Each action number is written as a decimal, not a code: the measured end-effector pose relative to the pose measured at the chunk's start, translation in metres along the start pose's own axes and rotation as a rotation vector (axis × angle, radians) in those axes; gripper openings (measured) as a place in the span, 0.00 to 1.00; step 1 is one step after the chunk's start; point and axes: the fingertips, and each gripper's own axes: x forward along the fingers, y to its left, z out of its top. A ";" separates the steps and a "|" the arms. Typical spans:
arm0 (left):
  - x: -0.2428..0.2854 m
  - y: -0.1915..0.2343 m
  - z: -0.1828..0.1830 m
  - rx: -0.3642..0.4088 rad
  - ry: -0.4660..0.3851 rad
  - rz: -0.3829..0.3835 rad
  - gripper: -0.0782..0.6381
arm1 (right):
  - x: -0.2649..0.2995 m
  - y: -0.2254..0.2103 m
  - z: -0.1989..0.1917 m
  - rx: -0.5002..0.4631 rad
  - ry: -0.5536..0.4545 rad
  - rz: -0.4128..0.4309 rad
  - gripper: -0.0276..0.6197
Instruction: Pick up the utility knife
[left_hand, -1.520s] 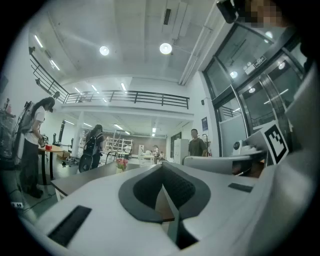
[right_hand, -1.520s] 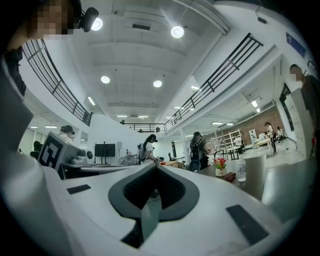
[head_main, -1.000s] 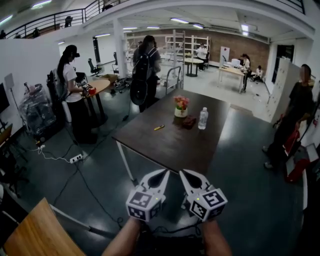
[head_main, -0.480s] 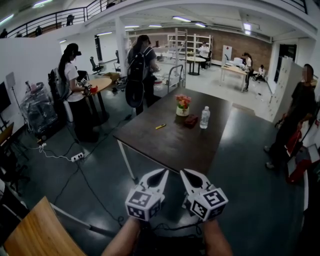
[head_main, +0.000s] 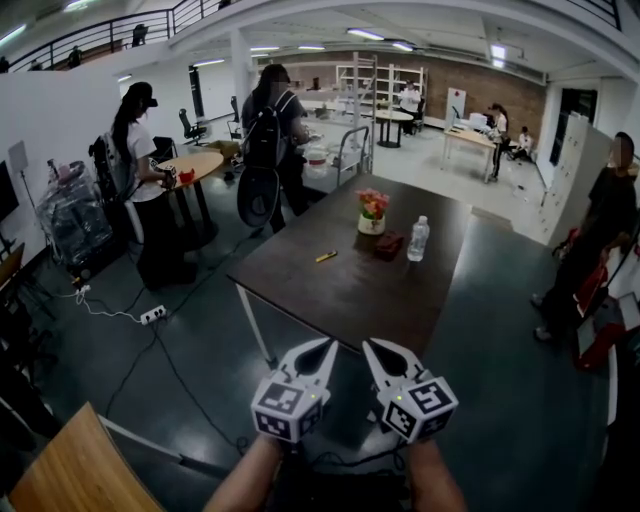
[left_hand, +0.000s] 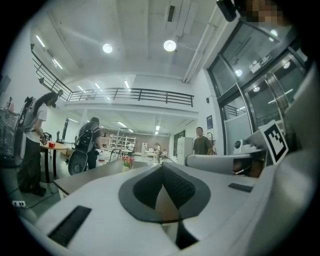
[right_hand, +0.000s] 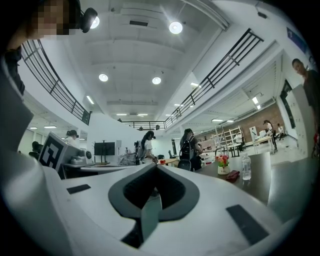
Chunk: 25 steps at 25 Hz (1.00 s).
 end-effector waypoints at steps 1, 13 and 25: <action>0.003 0.006 -0.001 -0.004 0.000 -0.001 0.12 | 0.007 -0.001 -0.001 0.000 0.004 -0.002 0.06; 0.058 0.105 -0.006 -0.038 0.020 -0.046 0.12 | 0.113 -0.031 -0.015 0.003 0.051 -0.048 0.06; 0.099 0.196 -0.003 -0.056 0.065 -0.140 0.12 | 0.210 -0.045 -0.011 0.011 0.063 -0.158 0.06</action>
